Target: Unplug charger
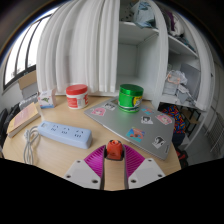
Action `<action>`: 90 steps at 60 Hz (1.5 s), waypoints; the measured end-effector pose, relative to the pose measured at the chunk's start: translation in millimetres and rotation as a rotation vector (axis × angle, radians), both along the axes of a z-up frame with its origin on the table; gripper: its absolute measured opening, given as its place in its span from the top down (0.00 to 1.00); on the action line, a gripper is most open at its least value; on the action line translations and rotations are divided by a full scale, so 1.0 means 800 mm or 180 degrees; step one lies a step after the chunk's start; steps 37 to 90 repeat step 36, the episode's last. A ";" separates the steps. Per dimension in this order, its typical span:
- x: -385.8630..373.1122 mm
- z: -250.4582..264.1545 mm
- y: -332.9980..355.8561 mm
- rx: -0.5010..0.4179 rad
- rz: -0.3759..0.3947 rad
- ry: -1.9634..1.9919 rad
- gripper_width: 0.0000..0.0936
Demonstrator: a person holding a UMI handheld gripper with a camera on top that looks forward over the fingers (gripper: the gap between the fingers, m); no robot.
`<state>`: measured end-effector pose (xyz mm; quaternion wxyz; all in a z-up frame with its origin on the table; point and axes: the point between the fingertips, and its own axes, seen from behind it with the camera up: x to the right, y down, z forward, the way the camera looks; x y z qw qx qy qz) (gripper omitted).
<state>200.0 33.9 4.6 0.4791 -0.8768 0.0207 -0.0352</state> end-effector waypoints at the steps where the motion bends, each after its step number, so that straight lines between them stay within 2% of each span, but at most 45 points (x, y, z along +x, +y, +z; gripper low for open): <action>1: 0.001 -0.004 -0.001 -0.0025 -0.0002 0.0002 0.72; 12: 0.003 -0.006 -0.003 0.0004 -0.0011 0.0033 0.63; 14: 0.002 -0.007 -0.007 -0.0022 0.0008 0.0058 0.54; 19: 0.001 -0.003 -0.015 0.0032 0.0056 0.0152 0.20; 24: 0.006 0.009 -0.027 0.0152 0.0067 0.0238 0.10; 36: 0.031 0.049 -0.079 0.0436 0.0085 0.0444 0.10; 90: 0.031 0.049 -0.079 0.0436 0.0085 0.0444 0.10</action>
